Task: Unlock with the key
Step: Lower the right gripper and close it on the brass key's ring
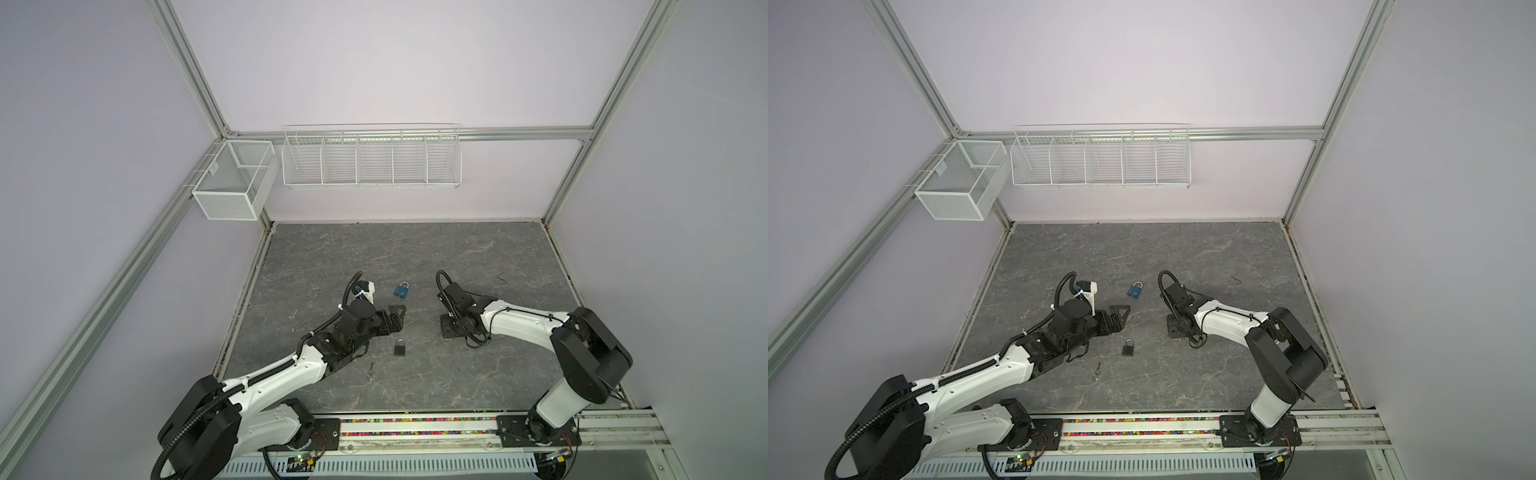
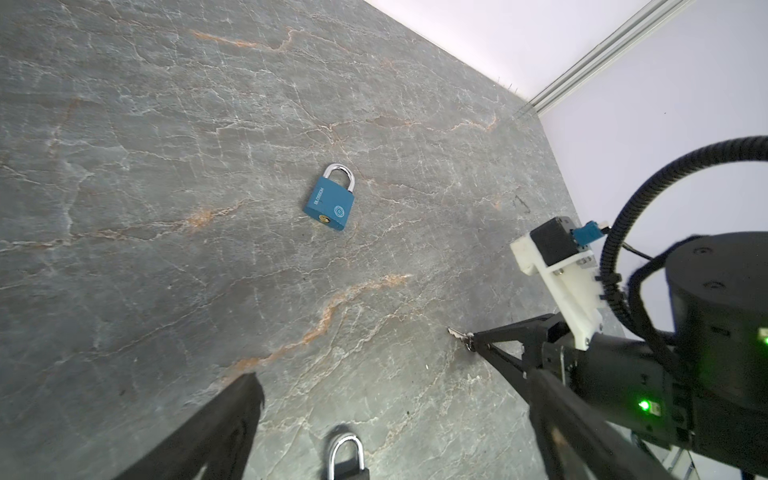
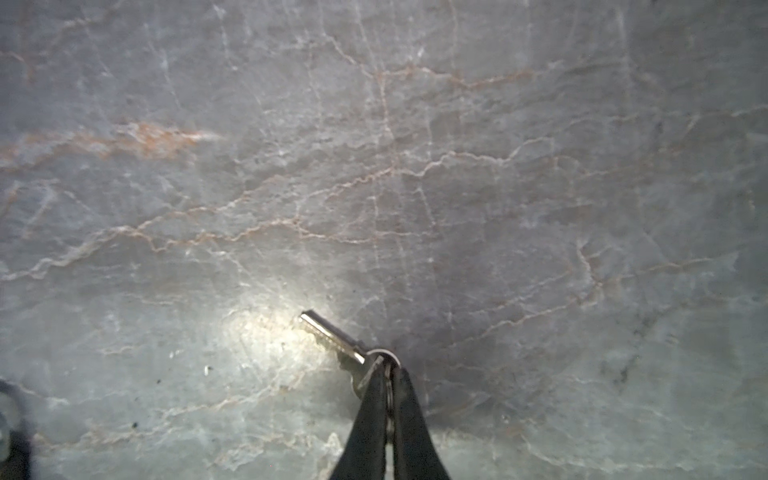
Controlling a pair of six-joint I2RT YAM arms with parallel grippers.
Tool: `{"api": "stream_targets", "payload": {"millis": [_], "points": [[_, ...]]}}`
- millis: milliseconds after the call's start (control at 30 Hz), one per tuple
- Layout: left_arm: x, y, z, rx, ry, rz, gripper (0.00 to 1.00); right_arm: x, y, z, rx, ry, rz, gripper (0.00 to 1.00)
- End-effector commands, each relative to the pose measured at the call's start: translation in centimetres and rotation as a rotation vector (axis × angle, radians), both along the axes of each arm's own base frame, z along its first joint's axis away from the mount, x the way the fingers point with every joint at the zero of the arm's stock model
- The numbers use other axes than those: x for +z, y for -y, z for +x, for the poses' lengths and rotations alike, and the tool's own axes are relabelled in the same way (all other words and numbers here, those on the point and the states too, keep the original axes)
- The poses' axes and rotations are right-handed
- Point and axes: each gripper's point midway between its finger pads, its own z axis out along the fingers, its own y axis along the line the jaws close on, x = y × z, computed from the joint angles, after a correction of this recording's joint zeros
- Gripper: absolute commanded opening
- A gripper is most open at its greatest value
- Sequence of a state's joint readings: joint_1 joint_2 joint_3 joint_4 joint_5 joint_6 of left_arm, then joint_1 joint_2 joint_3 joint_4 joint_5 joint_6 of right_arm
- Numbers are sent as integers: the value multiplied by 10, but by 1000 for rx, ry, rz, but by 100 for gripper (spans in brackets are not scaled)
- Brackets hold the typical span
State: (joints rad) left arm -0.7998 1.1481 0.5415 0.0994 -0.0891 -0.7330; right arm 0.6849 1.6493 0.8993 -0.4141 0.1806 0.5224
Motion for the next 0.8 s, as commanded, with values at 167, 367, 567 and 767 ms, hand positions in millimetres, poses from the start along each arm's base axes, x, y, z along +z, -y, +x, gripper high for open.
{"api": "stream_targets", "payload": {"millis": [167, 367, 567, 767], "points": [[31, 11, -2, 30, -41, -198, 99, 32, -14, -1, 29, 36, 123, 6], [49, 8, -4, 73, -72, -311, 99, 64, -28, -2, 47, 89, 232, 6], [72, 7, -4, 98, -78, -392, 98, 105, -43, 0, 61, 161, 347, 6], [74, 17, 2, 82, -88, -372, 88, 138, -59, 1, 63, 194, 438, 6]]}}
